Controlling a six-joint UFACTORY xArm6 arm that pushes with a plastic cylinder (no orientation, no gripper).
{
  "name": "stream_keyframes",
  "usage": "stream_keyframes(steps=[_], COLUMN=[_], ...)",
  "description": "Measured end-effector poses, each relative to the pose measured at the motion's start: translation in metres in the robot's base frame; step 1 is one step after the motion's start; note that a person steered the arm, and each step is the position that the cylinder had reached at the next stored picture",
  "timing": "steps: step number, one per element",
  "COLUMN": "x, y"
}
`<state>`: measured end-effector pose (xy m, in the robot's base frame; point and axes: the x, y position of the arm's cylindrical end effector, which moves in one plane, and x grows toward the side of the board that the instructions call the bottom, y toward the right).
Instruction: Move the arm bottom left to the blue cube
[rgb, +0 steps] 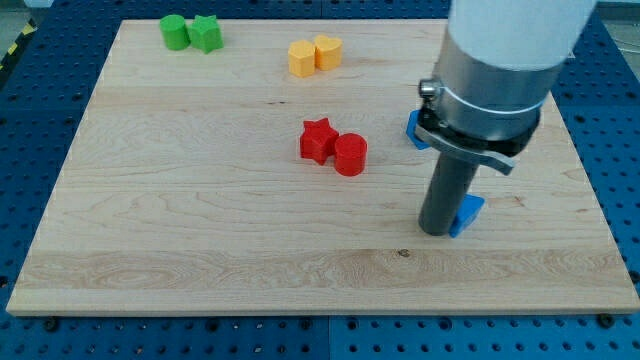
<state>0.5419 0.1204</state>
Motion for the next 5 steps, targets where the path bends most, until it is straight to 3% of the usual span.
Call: stream_keyframes(steps=[2,5], x=[-0.017,-0.097], y=[0.018,-0.015])
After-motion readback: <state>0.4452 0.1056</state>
